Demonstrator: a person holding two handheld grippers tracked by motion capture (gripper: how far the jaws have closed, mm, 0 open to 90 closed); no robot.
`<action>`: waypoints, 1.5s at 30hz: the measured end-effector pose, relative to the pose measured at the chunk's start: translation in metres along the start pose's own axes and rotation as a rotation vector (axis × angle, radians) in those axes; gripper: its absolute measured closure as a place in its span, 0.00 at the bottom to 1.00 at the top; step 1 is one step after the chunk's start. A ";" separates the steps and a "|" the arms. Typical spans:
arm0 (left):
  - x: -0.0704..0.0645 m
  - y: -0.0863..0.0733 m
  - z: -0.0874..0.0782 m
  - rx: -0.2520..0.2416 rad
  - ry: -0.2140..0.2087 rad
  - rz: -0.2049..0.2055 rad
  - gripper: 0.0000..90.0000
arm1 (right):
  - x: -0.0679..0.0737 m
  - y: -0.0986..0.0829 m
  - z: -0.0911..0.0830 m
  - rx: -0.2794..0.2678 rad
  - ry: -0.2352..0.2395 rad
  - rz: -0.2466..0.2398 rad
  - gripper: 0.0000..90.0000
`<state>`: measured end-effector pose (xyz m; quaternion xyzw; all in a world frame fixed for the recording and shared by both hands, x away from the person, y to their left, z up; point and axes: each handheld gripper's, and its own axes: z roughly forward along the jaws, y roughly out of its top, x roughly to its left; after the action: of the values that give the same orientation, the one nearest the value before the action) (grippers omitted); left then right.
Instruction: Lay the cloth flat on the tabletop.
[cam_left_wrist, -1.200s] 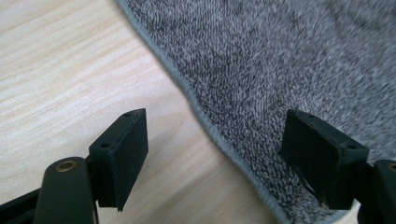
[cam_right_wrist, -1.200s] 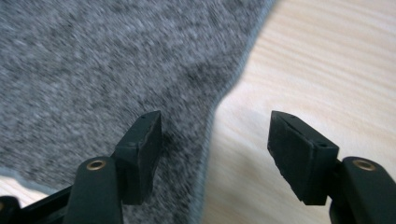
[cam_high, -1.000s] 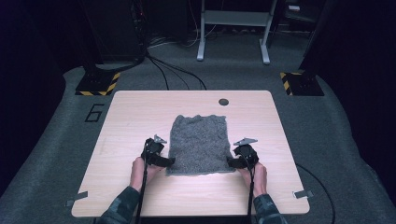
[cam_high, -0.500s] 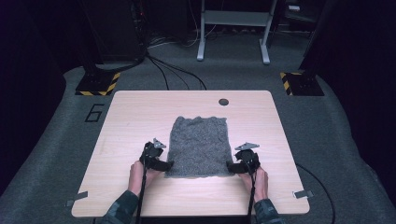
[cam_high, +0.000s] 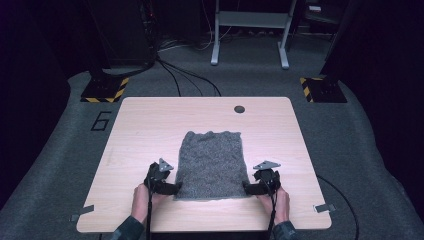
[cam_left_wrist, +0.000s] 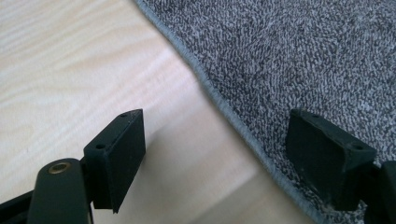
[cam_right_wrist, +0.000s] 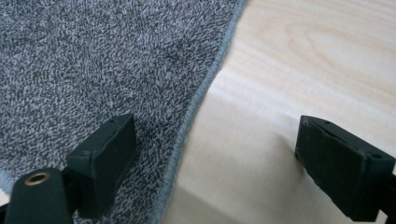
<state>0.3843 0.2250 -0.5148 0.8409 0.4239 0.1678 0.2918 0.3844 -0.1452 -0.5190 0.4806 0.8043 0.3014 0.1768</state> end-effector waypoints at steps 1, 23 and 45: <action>-0.001 -0.002 -0.002 0.000 0.001 0.008 0.22 | 0.000 0.000 0.000 0.000 0.000 0.000 0.14; 0.049 0.057 0.041 0.044 0.088 -0.072 0.19 | -0.018 0.064 0.041 0.012 -0.028 0.018 0.15; 0.066 0.059 0.033 -0.010 -0.018 -0.116 0.17 | -0.021 0.050 0.028 -0.027 -0.001 0.033 0.16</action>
<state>0.4766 0.2386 -0.5005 0.8149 0.4686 0.1451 0.3088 0.4435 -0.1368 -0.5080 0.4917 0.7919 0.3150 0.1787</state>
